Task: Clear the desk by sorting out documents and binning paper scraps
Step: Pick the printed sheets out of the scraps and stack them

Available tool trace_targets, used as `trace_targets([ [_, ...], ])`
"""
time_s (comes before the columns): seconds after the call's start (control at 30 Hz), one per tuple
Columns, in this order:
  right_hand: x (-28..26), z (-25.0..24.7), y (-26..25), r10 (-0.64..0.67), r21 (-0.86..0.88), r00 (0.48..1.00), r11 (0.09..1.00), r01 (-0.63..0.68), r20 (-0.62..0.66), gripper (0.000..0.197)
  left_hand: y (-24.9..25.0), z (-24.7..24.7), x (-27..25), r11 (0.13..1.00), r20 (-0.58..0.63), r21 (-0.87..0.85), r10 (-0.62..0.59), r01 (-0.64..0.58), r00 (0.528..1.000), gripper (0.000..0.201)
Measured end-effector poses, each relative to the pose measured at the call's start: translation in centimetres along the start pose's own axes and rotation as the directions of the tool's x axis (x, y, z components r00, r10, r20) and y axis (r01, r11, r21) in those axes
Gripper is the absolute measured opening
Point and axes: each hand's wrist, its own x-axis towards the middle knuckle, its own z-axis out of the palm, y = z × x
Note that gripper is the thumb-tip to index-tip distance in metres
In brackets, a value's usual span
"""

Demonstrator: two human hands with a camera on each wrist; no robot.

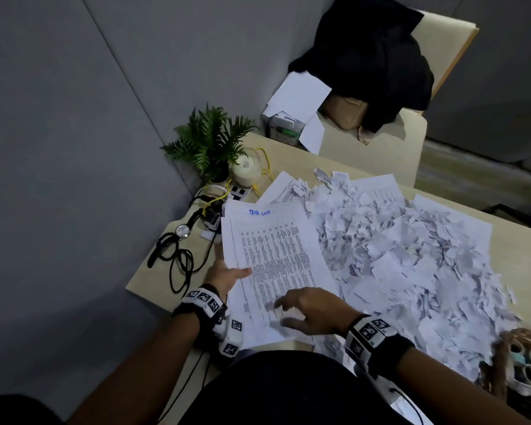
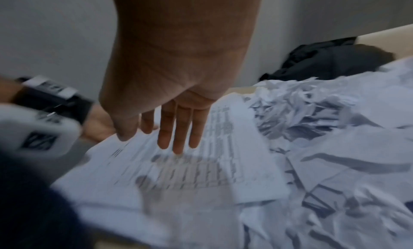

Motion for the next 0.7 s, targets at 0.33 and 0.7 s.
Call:
trace_targets([
  [0.33, -0.8, -10.0, 3.3, 0.616, 0.892, 0.777, 0.415, -0.179, -0.130, 0.070, 7.5, -1.5, -9.0, 0.903, 0.014, -0.173, 0.402, -0.394, 0.916, 0.042],
  [0.7, 1.7, -10.0, -0.6, 0.558, 0.913, 0.754, 0.383, 0.136, -0.347, 0.049, 10.5, -1.9, -8.3, 0.930, 0.076, -0.181, 0.336, -0.319, 0.939, 0.054],
])
